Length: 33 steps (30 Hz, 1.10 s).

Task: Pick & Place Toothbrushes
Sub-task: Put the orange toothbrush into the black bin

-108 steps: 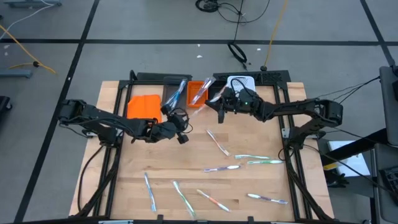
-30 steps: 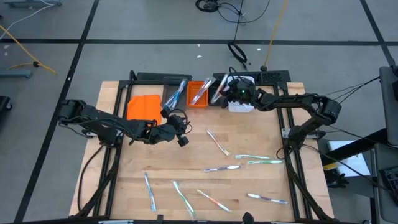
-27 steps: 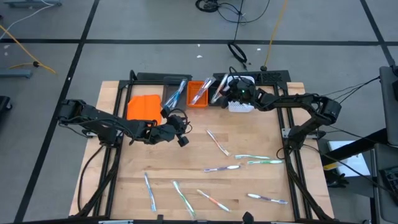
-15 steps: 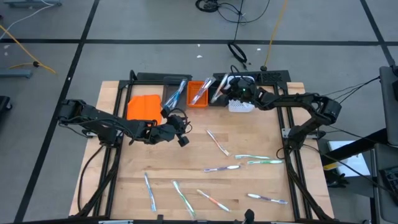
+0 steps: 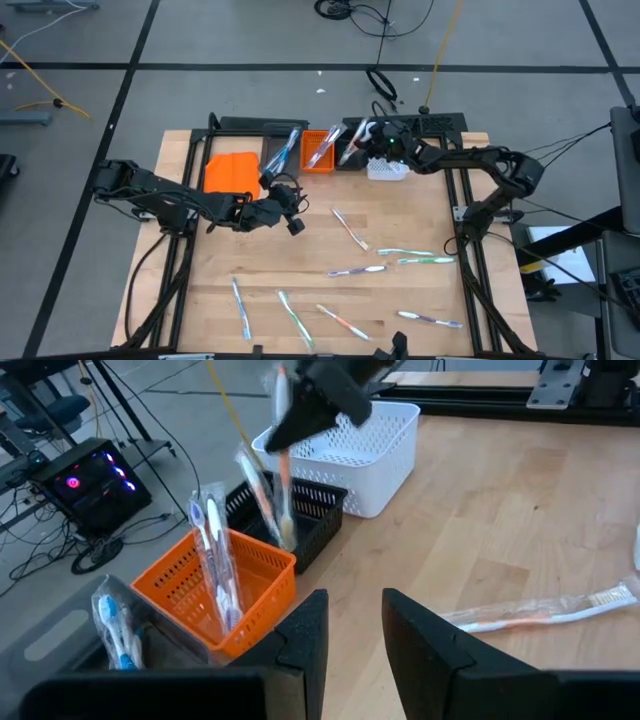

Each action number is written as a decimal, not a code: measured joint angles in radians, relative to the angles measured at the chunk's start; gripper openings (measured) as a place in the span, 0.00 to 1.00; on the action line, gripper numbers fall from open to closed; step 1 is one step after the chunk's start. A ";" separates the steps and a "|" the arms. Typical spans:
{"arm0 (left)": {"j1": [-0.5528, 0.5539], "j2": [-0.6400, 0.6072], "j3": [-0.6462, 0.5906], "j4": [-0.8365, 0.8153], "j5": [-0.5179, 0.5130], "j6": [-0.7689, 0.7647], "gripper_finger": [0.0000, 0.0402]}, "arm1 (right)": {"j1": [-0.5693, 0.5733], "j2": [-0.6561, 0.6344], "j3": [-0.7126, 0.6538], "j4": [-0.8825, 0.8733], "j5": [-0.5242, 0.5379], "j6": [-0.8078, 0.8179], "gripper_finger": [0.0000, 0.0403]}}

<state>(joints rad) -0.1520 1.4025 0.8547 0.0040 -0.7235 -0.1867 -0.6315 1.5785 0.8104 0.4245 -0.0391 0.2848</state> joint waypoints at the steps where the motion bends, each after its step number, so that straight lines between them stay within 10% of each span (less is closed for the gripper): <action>1: 0.000 0.000 0.000 0.000 0.000 0.000 0.25 | -0.006 0.010 -0.001 -0.005 -0.019 0.015 0.04; 19: 0.000 0.000 0.000 -0.002 0.000 0.000 0.25 | -0.055 0.066 0.029 0.012 -0.068 0.001 0.17; 33: 0.000 0.000 0.000 -0.003 0.000 0.000 0.25 | -0.055 0.066 0.029 0.074 0.073 -0.033 0.56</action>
<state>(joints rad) -0.1520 1.4025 0.8547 0.0013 -0.7234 -0.1867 -0.6861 1.6444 0.8390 0.4983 0.0343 0.2514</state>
